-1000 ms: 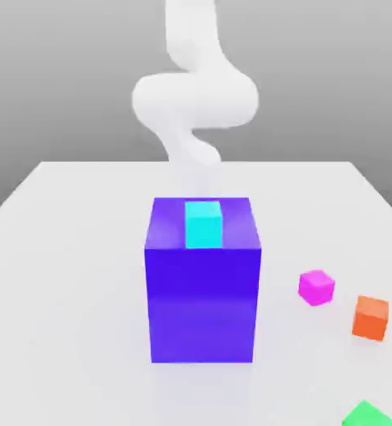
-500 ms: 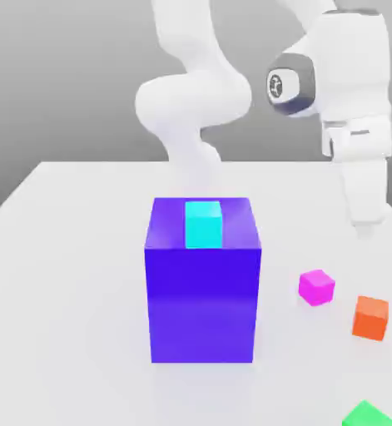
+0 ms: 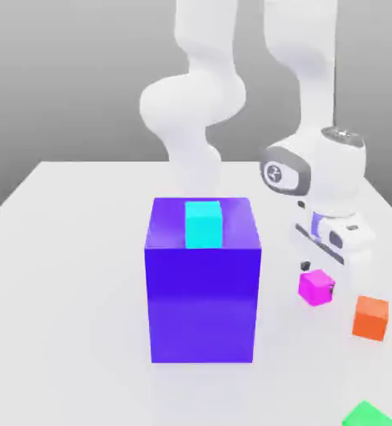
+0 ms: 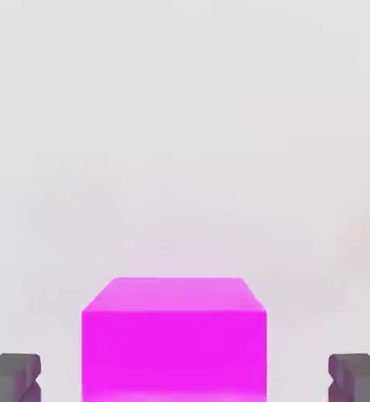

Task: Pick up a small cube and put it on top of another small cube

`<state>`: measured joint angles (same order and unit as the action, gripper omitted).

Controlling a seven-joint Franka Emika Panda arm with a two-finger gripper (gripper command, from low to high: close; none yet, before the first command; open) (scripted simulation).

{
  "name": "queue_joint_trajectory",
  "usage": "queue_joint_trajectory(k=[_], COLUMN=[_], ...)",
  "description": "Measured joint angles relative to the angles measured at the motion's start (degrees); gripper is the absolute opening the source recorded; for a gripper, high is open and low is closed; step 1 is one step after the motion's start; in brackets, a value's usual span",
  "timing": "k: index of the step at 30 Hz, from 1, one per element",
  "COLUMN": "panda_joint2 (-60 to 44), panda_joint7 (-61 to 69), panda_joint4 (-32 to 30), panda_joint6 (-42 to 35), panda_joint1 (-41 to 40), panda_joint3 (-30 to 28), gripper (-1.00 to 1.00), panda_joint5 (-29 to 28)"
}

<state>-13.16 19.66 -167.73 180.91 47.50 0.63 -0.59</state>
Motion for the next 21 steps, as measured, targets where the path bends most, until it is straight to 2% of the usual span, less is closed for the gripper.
queue_joint_trajectory(k=[6,15,21], panda_joint2=[-0.4,15.6,11.6], panda_joint7=[-0.1,0.5,-7.0], panda_joint4=[0.1,-2.3,8.6], panda_joint6=[0.3,-13.5,-20.3], panda_joint1=[0.2,-1.8,-6.6], panda_joint3=[-0.2,1.7,-0.7], gripper=[-1.0,-1.0,-1.0], panda_joint5=[-0.2,1.2,-1.0])
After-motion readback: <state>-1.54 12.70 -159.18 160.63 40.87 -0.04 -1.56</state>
